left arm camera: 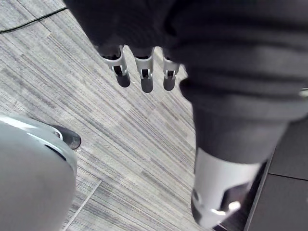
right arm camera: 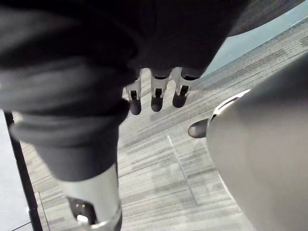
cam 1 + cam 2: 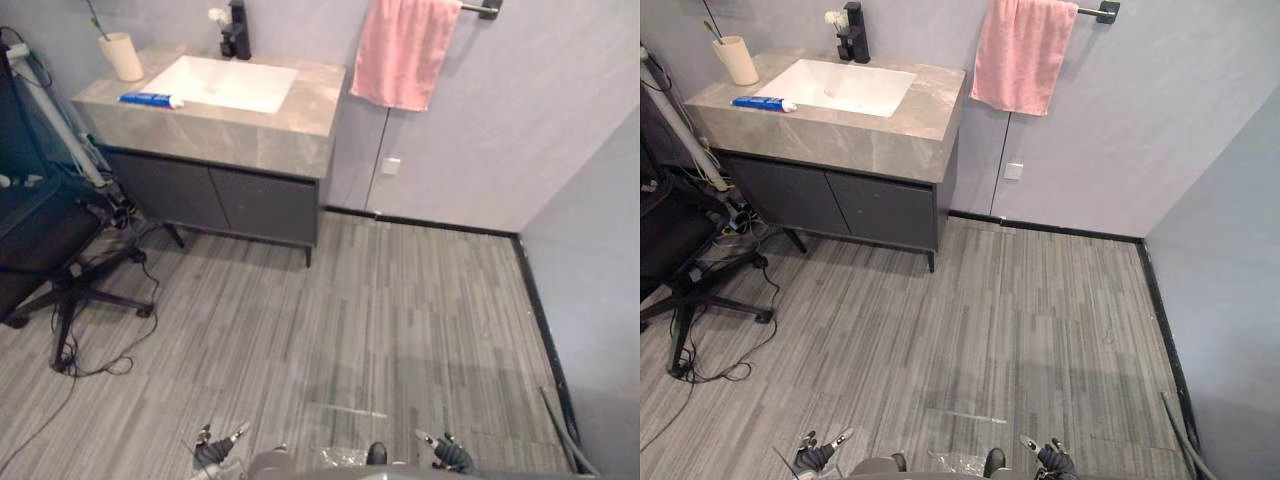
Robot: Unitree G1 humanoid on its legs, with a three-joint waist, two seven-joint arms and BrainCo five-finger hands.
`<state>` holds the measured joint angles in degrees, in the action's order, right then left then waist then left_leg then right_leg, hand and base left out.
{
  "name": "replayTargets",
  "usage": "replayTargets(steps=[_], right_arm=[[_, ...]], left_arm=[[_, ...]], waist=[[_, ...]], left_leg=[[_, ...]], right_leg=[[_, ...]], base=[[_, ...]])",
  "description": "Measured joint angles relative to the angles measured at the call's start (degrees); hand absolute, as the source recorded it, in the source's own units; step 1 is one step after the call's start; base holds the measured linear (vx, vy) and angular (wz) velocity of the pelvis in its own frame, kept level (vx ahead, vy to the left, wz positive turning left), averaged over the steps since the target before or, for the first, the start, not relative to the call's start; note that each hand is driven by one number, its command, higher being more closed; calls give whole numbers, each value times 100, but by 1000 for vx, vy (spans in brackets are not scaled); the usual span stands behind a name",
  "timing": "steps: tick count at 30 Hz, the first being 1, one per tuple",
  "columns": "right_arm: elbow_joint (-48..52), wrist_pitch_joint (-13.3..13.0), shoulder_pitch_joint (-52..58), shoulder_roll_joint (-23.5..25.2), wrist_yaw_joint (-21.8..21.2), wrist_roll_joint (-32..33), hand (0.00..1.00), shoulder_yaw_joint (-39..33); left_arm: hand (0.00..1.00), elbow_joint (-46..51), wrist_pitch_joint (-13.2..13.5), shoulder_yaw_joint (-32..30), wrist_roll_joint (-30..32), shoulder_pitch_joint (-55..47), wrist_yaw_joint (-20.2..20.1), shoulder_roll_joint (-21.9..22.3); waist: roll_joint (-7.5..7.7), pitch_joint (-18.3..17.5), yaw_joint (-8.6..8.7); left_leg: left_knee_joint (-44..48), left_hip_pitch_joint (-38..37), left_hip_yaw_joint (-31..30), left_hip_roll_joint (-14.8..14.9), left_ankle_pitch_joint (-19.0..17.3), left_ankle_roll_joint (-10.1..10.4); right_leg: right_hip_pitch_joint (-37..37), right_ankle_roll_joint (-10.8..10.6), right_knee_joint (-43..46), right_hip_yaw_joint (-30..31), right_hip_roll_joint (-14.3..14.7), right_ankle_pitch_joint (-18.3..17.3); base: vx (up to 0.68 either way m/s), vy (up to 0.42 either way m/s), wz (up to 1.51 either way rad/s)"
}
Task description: Pick up the laundry basket with both hands and put the clothes into the washing machine.
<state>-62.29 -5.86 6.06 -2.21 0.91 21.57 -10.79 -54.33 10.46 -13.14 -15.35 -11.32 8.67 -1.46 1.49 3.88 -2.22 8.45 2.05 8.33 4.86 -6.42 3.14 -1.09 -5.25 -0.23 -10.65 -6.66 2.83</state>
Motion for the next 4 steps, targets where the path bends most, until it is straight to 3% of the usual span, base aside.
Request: replayTargets(steps=[4], right_arm=[[-75, 3, 4, -50, 3, -136, 0, 11]], left_arm=[[0, -111, 0, 55, -4, 12, 0, 7]], waist=[[-67, -90, 62]], left_leg=[[-463, -228, 68, -184, 192, -69]], right_leg=[[5, -45, -72, 44, -100, 28]], base=[[12, 60, -5]])
